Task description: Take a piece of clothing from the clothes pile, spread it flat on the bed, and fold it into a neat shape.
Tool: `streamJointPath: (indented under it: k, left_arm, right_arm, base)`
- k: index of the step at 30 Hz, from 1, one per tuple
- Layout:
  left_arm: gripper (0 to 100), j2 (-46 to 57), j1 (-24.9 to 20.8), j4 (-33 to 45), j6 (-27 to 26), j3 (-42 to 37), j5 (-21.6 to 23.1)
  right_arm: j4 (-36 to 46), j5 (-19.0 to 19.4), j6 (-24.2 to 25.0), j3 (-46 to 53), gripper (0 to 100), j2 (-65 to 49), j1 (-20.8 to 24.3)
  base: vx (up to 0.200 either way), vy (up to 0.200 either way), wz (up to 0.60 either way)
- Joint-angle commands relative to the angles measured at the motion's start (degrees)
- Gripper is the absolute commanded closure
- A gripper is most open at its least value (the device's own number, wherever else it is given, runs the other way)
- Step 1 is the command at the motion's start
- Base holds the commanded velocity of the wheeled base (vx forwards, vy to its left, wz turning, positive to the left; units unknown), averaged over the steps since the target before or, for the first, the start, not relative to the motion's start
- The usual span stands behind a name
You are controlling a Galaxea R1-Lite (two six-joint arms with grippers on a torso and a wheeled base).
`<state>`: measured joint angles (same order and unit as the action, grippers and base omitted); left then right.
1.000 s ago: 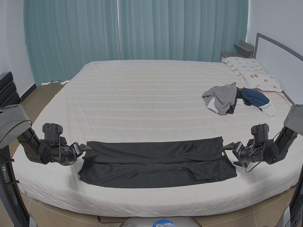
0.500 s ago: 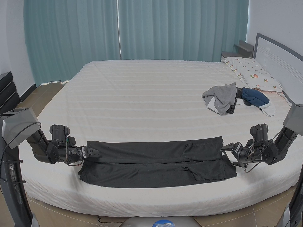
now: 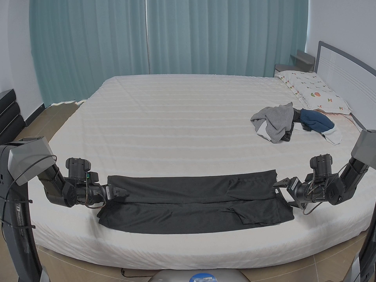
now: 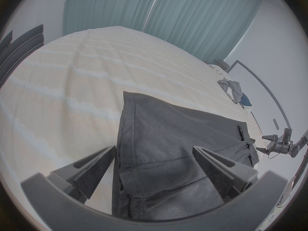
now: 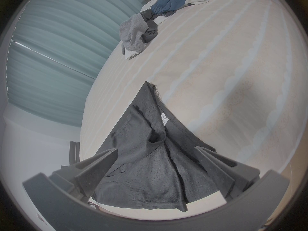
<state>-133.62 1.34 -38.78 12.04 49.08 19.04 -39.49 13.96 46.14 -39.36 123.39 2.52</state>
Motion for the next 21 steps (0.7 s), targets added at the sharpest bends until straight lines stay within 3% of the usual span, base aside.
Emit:
streamJointPath:
  k: [1,21]
  left_arm:
    - [100,-0.32,-0.11,0.02,0.0,-0.83,-0.06]
    - [100,1.96,-0.55,-0.77,0.79,-1.97,-0.32]
  right_arm:
    - [-0.07,0.02,0.0,0.08,0,0.01,0.03]
    - [-0.07,0.02,0.0,0.08,0,0.01,0.03]
  base:
    - [0.0,0.0,0.0]
    - [0.0,0.0,0.0]
